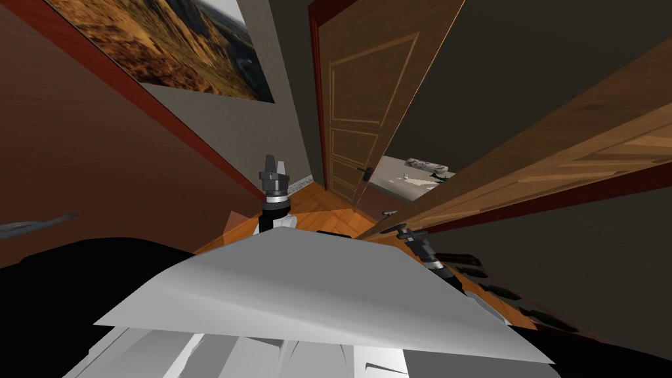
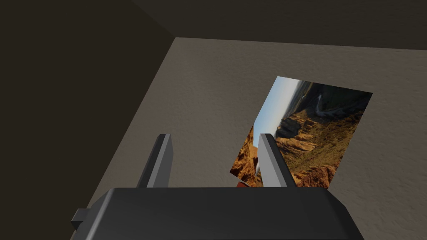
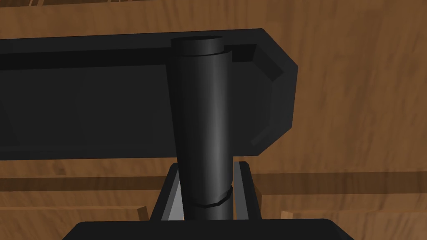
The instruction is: Pull the door open
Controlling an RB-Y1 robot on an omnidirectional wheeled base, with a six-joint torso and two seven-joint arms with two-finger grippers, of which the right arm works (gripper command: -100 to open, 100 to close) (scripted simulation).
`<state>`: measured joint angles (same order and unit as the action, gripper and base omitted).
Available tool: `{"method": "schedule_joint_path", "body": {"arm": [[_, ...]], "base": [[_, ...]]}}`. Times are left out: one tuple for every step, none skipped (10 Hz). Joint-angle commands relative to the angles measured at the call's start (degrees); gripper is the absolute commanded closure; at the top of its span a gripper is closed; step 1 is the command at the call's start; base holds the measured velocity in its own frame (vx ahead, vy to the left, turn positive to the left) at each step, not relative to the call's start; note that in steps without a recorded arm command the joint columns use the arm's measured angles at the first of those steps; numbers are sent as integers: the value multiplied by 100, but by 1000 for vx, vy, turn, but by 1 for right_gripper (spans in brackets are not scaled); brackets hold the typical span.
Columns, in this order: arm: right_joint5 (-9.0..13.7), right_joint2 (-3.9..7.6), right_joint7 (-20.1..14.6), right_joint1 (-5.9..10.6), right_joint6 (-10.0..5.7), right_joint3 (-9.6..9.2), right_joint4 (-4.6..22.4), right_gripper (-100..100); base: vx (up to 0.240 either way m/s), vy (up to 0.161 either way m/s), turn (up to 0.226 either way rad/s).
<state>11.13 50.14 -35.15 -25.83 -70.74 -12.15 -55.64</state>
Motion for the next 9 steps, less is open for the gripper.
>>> {"method": "schedule_joint_path", "body": {"arm": [[6,4,-2,-9,-7,7,4,100],[6,4,-2,-9,-7,7,4,100],[-16,-9,6,-35,-192,-29,161,100],[-23,-13,9,-49,-287,-43,237,100],[-33,-19,12,-67,-404,-60,331,100],[-43,-25,16,-86,-533,-78,434,100],[-53,-32,19,-107,-672,-98,544,100],[-65,-39,24,-130,-824,-120,664,100],[-77,-47,28,-153,-984,-143,790,100]], "base": [[-5,-2,-7],[0,0,0],[-20,-14,64],[-35,-27,56],[-35,-31,40],[-31,-32,33],[-40,-29,49],[-41,-32,50],[-40,-42,53]]}}
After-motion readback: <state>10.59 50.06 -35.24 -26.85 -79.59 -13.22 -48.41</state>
